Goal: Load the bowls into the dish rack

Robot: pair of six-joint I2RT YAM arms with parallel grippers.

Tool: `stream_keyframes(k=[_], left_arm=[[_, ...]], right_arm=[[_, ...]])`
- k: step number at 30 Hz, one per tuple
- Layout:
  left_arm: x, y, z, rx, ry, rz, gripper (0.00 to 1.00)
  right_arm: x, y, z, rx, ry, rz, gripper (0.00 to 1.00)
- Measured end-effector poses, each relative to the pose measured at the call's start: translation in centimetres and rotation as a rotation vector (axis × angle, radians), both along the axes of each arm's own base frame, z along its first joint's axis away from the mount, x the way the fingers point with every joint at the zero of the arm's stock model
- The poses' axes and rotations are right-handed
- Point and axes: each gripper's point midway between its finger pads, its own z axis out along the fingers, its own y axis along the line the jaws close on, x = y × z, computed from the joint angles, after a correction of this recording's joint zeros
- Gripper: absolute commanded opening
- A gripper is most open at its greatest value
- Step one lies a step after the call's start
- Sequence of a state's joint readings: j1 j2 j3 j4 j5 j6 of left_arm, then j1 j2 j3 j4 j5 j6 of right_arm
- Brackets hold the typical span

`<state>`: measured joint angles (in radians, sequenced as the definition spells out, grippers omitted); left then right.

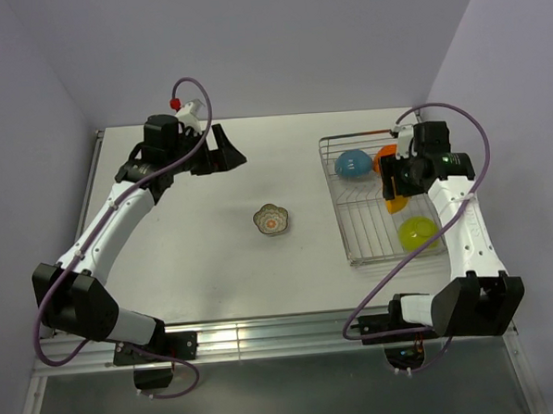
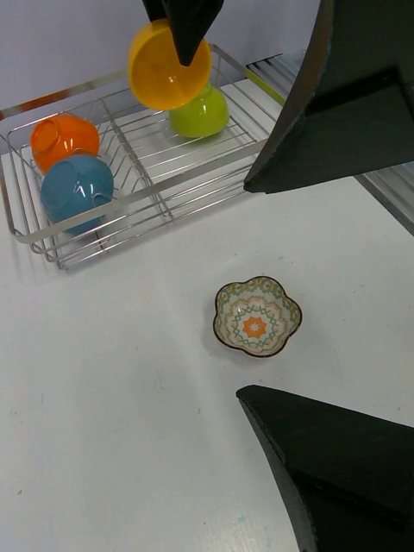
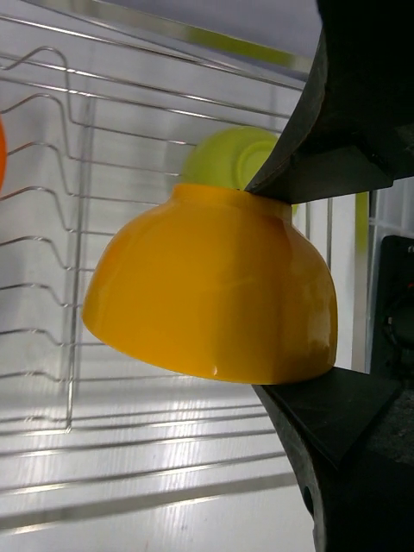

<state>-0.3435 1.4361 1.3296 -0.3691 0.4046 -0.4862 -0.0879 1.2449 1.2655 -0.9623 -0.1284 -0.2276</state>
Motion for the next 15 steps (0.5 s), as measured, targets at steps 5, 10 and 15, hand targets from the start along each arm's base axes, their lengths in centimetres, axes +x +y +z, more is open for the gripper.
stream_keyframes(k=[5, 10, 15], left_arm=[[0.1, 0.5, -0.3, 0.013, 0.004, 0.013, 1.0], [0.3, 0.7, -0.4, 0.018, 0.005, 0.023, 1.0], [0.4, 0.8, -0.4, 0.022, 0.006, 0.032, 0.99]], right_arm=[[-0.7, -1.1, -1.5, -0.063, 0.048, -0.028, 0.0], [-1.2, -1.3, -3.2, -0.136, 0.085, -0.022, 0.0], [-2.6, -0.4, -5.6, -0.178, 0.163, 0.024, 0.0]])
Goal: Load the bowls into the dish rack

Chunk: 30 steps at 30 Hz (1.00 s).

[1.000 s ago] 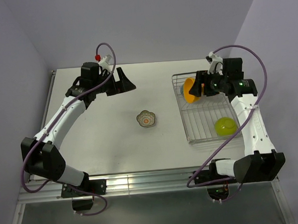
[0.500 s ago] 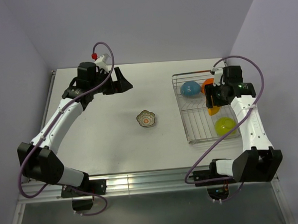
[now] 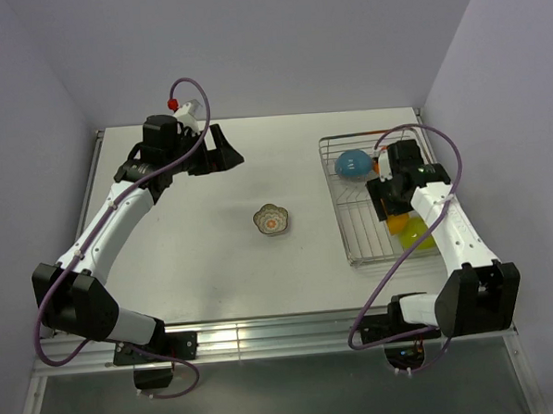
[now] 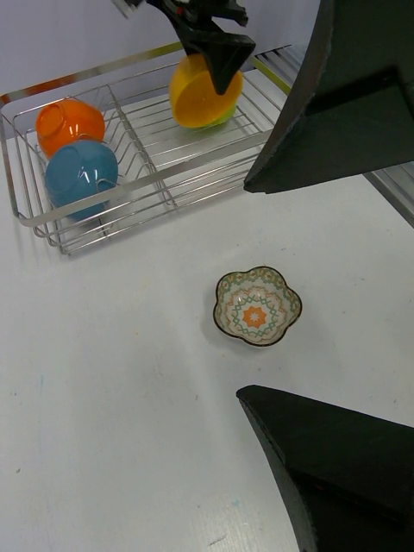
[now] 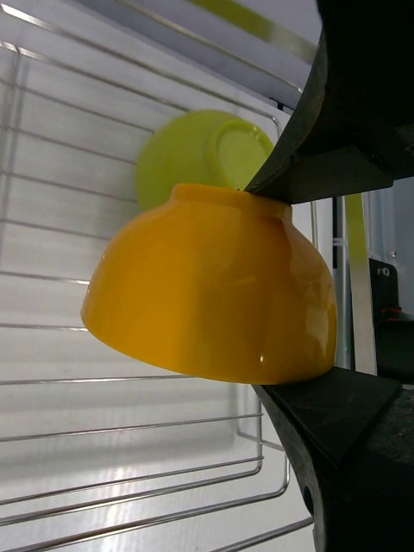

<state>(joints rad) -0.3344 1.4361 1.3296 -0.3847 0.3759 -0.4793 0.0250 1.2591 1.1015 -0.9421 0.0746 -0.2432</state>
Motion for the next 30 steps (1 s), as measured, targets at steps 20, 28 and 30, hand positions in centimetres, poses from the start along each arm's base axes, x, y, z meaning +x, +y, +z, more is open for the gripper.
stream_keyframes(k=[20, 28, 30], left_arm=[[0.1, 0.1, -0.1, 0.004, 0.003, 0.007, 1.0], [0.2, 0.2, -0.2, 0.005, 0.003, 0.011, 1.0], [0.2, 0.3, -0.2, 0.005, 0.004, 0.011, 1.0]], right_arm=[[-2.5, 1.7, -4.4, -0.096, 0.158, 0.038, 0.0], [-2.7, 2.2, -5.0, -0.124, 0.174, 0.04, 0.03], [-2.7, 2.2, -5.2, -0.133, 0.181, 0.037, 0.08]])
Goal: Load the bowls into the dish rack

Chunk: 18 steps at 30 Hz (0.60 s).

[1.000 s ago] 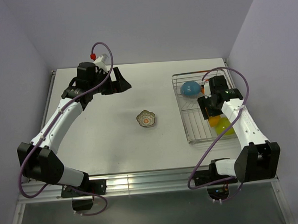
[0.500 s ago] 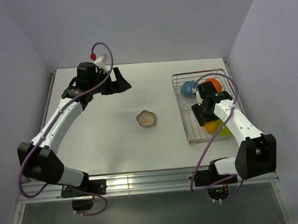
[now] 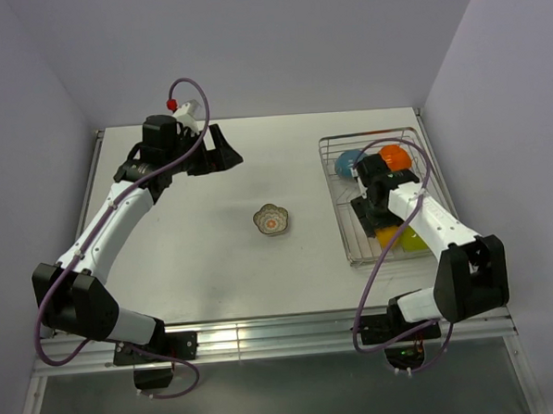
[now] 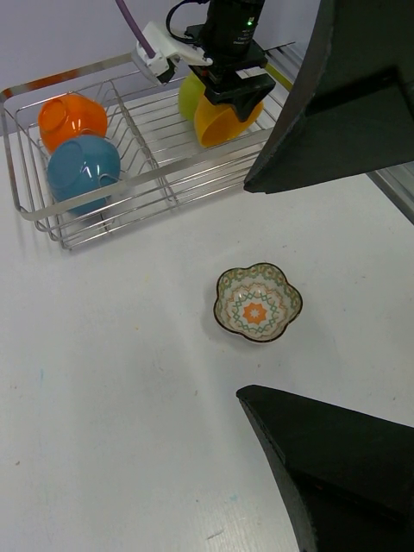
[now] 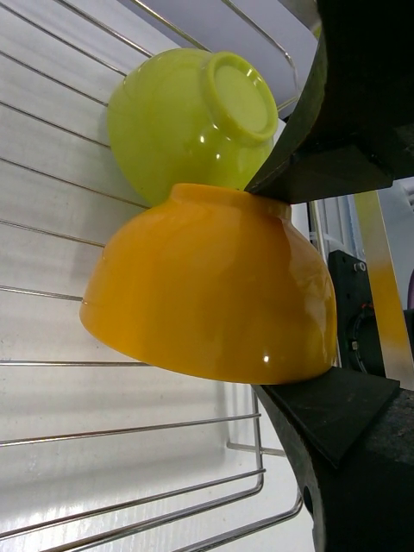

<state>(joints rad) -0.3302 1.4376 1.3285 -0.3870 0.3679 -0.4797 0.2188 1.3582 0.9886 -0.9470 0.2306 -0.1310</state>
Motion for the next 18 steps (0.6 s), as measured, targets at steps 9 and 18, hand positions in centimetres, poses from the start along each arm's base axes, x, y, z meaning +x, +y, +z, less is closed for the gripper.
stream_keyframes(k=[9, 18], left_arm=[[0.01, 0.26, -0.48, 0.004, 0.01, 0.006, 1.0], [-0.03, 0.42, -0.88, 0.007, 0.019, 0.009, 0.99]], right_arm=[[0.06, 0.21, -0.08, -0.021, 0.013, -0.013, 0.45], [-0.07, 0.47, 0.12, -0.01, 0.022, -0.007, 0.71]])
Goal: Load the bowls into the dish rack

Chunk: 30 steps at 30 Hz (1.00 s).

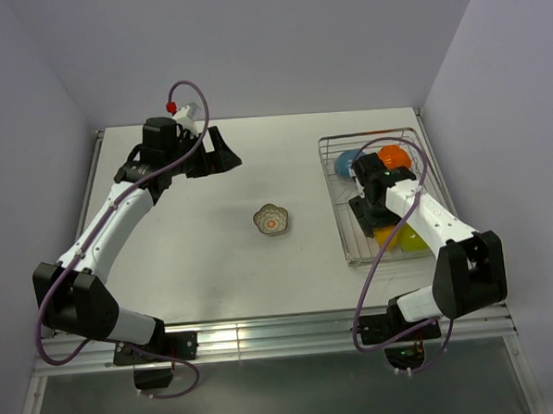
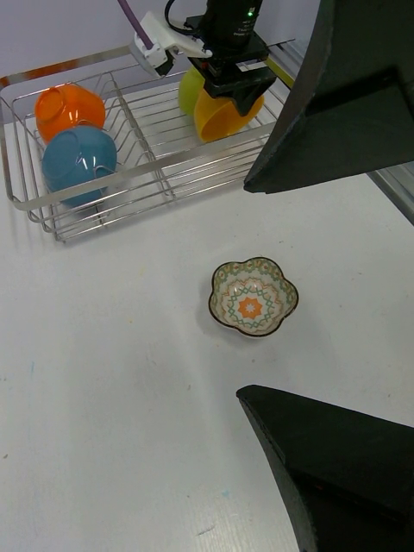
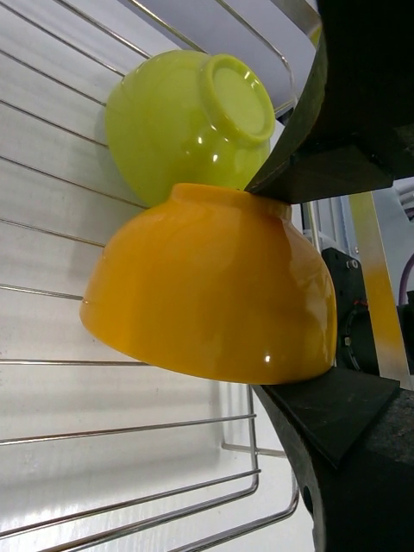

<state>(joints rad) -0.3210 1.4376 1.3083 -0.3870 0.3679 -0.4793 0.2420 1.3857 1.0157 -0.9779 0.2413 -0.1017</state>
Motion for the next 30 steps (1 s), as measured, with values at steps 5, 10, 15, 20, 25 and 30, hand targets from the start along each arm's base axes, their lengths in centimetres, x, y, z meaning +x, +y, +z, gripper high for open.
stream_keyframes(k=[5, 10, 15, 20, 25, 30], left_arm=[[0.0, 0.0, -0.1, 0.0, 0.001, 0.001, 0.99], [0.0, 0.1, -0.1, 0.001, 0.002, 0.002, 0.99], [0.0, 0.1, -0.1, 0.001, 0.002, 0.002, 0.99], [0.0, 0.1, -0.1, 0.0, 0.002, 0.001, 0.99], [0.0, 0.1, -0.1, 0.0, 0.002, 0.001, 0.99], [0.0, 0.0, -0.1, -0.001, -0.001, 0.0, 0.99]], right_arm=[[-0.3, 1.0, -0.1, 0.05, 0.021, 0.02, 0.82], [-0.4, 1.7, 0.0, 0.084, 0.034, 0.037, 0.86], [-0.3, 2.4, 0.3, 0.122, 0.038, 0.053, 0.91], [0.1, 3.4, 1.0, 0.167, 0.029, 0.072, 0.91], [0.5, 4.1, 1.7, 0.205, 0.016, 0.091, 0.88], [0.8, 4.8, 2.5, 0.242, -0.008, 0.115, 0.68]])
